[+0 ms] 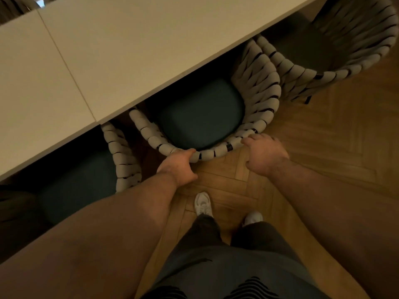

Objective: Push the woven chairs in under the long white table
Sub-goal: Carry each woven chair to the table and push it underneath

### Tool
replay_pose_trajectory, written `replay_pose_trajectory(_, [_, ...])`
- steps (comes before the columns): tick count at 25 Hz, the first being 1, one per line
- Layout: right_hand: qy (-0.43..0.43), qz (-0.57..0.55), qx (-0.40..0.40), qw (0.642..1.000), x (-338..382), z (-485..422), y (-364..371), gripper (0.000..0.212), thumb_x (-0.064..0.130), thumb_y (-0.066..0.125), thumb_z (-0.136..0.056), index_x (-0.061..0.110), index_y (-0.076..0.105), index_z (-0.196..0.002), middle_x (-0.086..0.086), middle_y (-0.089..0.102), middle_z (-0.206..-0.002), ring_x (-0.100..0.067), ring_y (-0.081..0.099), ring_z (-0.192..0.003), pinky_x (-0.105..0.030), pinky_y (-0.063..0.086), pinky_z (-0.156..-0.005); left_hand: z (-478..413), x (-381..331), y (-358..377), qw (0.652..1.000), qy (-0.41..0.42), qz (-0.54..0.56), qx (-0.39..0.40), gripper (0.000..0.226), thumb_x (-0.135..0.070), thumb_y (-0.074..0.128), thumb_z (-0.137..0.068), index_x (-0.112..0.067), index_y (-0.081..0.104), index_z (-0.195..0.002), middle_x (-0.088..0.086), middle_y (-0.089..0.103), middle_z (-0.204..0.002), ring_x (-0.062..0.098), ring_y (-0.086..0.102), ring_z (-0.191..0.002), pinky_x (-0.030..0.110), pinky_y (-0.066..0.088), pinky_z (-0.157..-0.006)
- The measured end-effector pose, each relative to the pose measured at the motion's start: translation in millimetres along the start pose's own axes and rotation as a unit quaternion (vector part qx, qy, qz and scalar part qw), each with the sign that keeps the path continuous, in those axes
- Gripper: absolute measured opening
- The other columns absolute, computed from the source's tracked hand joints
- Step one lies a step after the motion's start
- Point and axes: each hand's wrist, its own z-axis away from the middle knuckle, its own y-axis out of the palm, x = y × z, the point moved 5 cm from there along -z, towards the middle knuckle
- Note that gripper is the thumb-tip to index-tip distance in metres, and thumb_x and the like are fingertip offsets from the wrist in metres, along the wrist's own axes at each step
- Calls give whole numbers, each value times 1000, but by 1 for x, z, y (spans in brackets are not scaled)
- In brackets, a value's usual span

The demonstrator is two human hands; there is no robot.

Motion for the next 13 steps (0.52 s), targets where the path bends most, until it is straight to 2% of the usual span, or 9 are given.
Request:
replay_pose_trajectory(4, [-22,36,46,998,-9,-45,4,69,20,62,-93,26,40,-158,0,43,-161,-27,38,-148,-52,28,-123,-33,-12,6,993,-6,-90,78,102,-46,79,-86,-29,19,-167,5,24,-171,31,15,-159,45,13,-128])
replay_pose_trajectory(5, [-32,50,53,997,-10,-57,6,69,21,61,-93,26,40,-158,0,42,-162,-27,37,-149,-52,26,-124,-40,-12,10,990,-8,-111,89,105,-51,78,-85,-28,18,-167,5,24,-172,32,13,-159,47,9,-129])
replay_pose_trajectory(7, [-54,84,71,992,-14,-80,9,68,24,58,-93,27,39,-158,-1,43,-161,-26,36,-150,-53,23,-126,-57,-11,18,981,-11,-163,108,103,-58,74,-83,-26,21,-166,5,29,-170,32,15,-159,52,8,-129])
replay_pose_trajectory(11, [-103,172,136,970,-24,-117,19,71,25,55,-96,26,31,-163,-1,41,-164,-26,36,-150,-58,20,-125,-90,-14,28,968,-82,-179,158,69,-36,55,-97,-24,35,-162,8,39,-164,30,29,-153,59,5,-128])
replay_pose_trajectory(13, [-115,207,154,959,-37,-132,20,72,24,54,-96,26,28,-164,-1,40,-164,-25,38,-149,-58,20,-125,-103,-20,31,958,-120,-185,182,66,-39,55,-100,-21,37,-161,8,43,-162,30,32,-153,60,0,-128])
